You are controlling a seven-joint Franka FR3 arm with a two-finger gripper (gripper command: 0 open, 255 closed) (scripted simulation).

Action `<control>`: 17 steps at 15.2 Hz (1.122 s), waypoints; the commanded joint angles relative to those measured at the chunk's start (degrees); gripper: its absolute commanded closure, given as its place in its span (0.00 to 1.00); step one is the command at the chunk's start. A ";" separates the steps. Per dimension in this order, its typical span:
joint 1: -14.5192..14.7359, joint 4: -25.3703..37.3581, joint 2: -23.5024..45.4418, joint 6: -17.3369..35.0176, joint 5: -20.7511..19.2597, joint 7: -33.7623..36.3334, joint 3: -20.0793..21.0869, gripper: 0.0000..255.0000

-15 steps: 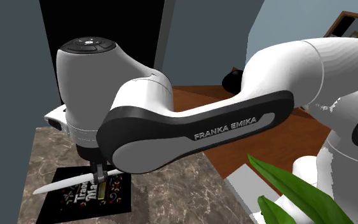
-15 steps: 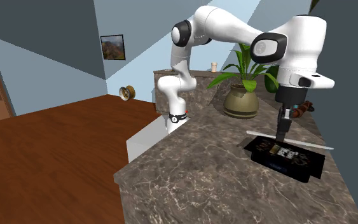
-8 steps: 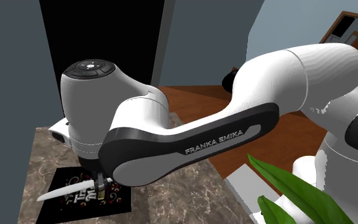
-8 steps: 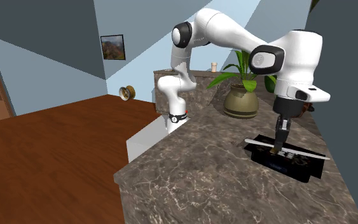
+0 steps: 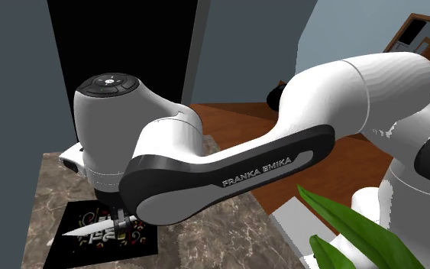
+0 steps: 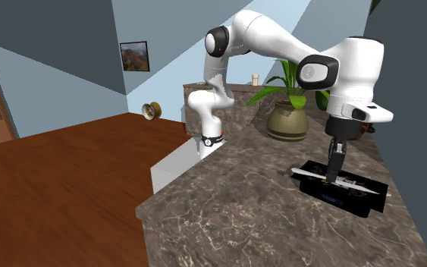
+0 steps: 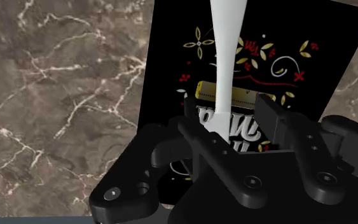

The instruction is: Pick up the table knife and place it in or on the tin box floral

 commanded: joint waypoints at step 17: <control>0.03 4.21 -2.24 -6.35 0.92 -0.61 0.42 0.00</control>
